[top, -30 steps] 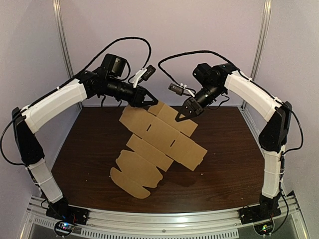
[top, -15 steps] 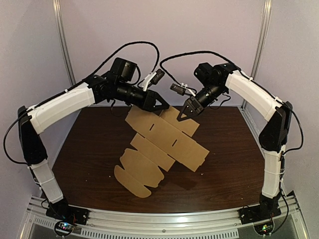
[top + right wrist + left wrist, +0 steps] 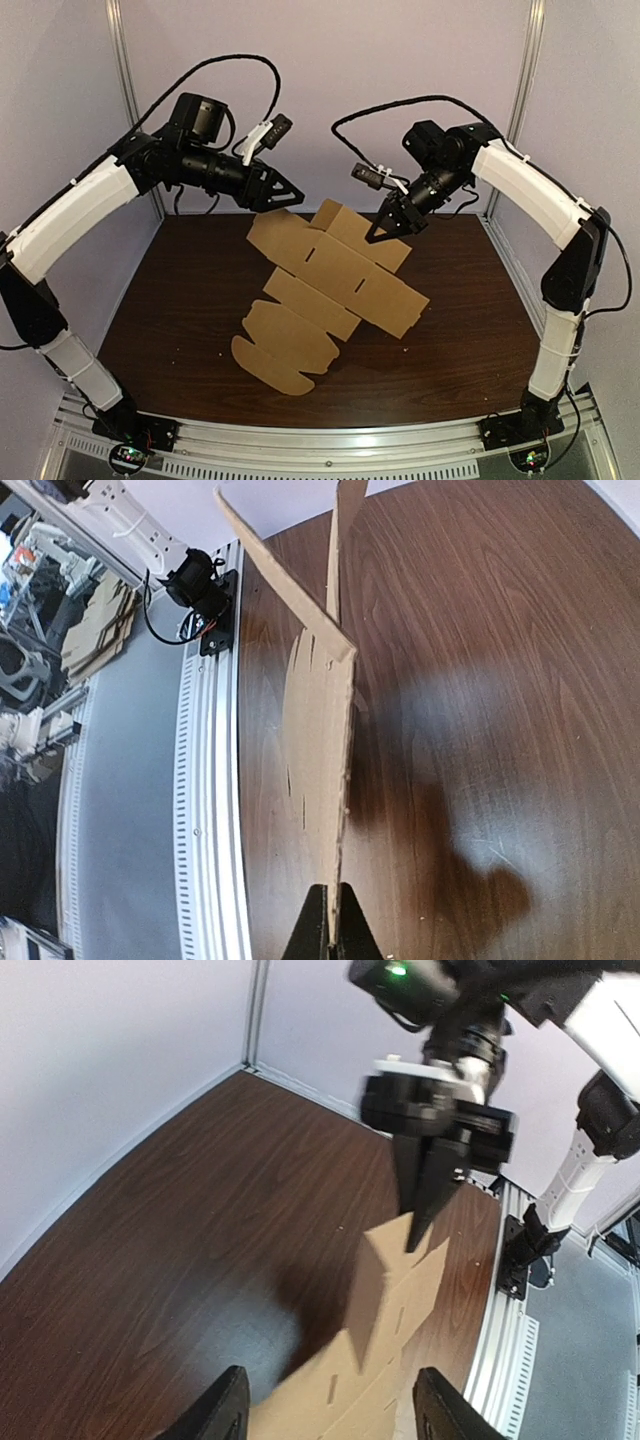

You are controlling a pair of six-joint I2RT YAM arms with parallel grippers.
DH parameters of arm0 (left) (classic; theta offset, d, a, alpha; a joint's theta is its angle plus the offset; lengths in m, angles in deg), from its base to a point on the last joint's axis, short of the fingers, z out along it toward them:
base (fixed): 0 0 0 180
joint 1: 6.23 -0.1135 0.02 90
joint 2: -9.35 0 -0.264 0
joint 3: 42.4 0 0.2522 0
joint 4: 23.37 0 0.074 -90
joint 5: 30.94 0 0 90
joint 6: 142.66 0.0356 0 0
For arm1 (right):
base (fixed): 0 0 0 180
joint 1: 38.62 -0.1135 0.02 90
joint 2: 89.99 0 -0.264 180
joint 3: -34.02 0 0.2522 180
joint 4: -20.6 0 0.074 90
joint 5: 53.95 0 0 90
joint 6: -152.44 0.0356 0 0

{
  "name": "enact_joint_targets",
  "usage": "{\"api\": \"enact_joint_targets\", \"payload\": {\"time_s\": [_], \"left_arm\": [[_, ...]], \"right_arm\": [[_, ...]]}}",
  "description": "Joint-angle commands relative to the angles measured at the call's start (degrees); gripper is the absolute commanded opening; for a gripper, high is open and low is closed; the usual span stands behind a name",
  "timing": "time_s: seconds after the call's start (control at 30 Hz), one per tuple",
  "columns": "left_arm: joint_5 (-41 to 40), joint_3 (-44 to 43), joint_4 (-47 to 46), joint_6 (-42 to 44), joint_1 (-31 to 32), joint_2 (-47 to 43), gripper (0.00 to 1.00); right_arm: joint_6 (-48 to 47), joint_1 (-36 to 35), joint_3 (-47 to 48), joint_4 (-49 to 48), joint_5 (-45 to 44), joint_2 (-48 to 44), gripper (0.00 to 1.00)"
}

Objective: Fold the paper box

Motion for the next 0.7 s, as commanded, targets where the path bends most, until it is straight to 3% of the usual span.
{"api": "enact_joint_targets", "payload": {"time_s": [0.0,0.17,0.4,0.67], "left_arm": [[0.0,-2.1,2.0,2.1,-4.7,2.4,0.58],[8.7,-7.4,5.6,5.5,-4.6,7.8,0.57],[15.7,-6.8,6.7,7.9,-4.1,7.9,0.56],[16.9,-7.0,6.9,8.2,-2.7,9.5,0.55]], "right_arm": [[-8.0,-2.8,-0.8,4.9,-3.3,-4.2,0.00],[-6.8,-3.8,0.0,4.2,-5.5,-3.3,0.00],[-5.1,-3.8,1.2,3.4,-5.4,-1.3,0.00],[-4.2,-3.8,3.3,3.0,-2.2,-0.2,0.00]]}}
